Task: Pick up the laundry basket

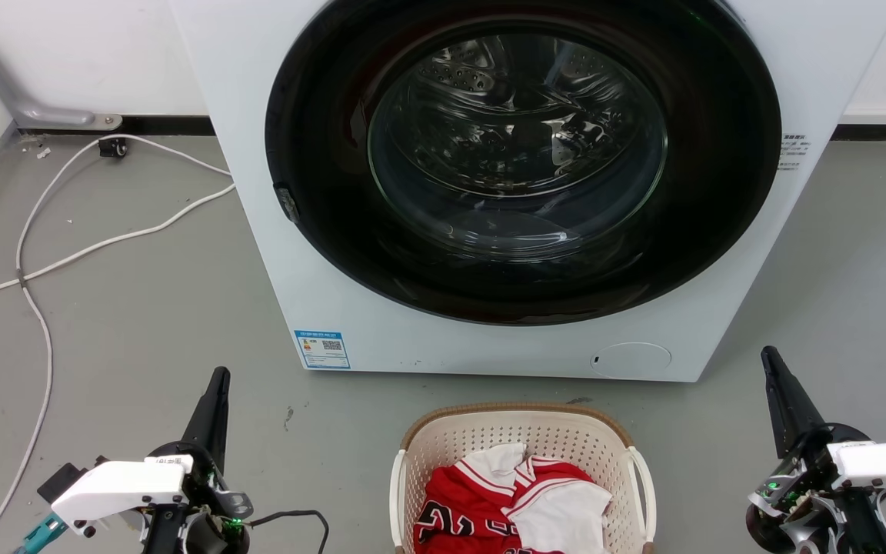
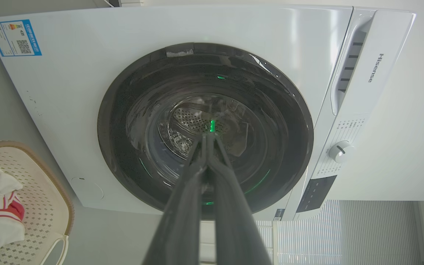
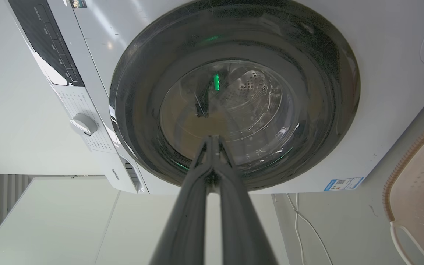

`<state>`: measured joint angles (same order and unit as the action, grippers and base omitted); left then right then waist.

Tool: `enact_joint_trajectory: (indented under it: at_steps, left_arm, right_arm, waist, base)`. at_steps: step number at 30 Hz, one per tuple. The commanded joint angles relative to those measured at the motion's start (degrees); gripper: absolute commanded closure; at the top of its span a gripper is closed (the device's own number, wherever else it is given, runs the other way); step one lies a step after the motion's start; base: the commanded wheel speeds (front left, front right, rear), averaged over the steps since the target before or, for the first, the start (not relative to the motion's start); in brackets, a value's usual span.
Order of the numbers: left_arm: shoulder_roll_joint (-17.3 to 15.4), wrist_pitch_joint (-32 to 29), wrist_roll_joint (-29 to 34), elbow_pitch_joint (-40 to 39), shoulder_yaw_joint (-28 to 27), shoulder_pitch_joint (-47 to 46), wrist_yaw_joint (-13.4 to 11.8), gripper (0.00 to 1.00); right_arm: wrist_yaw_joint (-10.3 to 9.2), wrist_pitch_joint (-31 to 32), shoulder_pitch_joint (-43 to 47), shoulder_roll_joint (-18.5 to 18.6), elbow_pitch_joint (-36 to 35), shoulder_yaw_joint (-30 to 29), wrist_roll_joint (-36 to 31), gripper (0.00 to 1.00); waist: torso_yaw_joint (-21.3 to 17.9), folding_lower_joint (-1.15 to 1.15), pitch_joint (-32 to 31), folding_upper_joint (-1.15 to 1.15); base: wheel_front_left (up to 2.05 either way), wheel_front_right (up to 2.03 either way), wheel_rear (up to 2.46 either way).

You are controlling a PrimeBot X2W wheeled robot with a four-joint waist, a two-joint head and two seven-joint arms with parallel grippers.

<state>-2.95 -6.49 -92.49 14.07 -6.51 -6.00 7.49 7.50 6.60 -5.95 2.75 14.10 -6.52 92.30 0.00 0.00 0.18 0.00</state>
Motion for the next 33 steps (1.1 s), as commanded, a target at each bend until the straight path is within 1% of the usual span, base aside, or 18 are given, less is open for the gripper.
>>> enact_joint_trajectory:
  at_steps: [1,20,21,25,33]
  left_arm:
    - [0.1,-0.2,0.2,0.1,-0.2,-0.6,0.1,1.0]
    - [0.1,-0.2,0.2,0.1,-0.2,-0.6,0.1,1.0]
    - [0.0,-0.1,0.0,0.0,0.0,0.0,0.0,0.0]
    - [0.2,0.0,0.0,1.8,0.3,1.6,0.0,0.0]
    - [0.2,2.4,1.0,0.6,0.3,2.4,0.0,0.0]
  right_arm:
    - [-0.02,0.1,-0.6,0.2,0.0,0.1,0.2,1.0]
    - [-0.02,0.1,-0.6,0.2,0.0,0.1,0.2,1.0]
    - [0.0,0.0,0.0,0.0,0.0,0.0,0.0,0.0]
    - [-0.01,-0.1,1.6,-0.2,1.7,0.1,0.0,0.0]
    - [-0.01,-2.4,2.5,-0.2,-0.1,1.5,-0.8,0.0]
  waist:
    - [0.0,0.0,0.0,0.0]
    - [0.0,0.0,0.0,0.0]
    - [0.0,0.0,0.0,0.0]
    - [0.0,0.0,0.0,0.0]
    - [0.0,0.0,0.1,0.0]
  base:
    - [0.0,0.0,0.0]
    - [0.0,0.0,0.0]
    - [0.0,0.0,0.0]
    - [0.0,0.0,0.0]
    - [0.0,0.0,0.0]
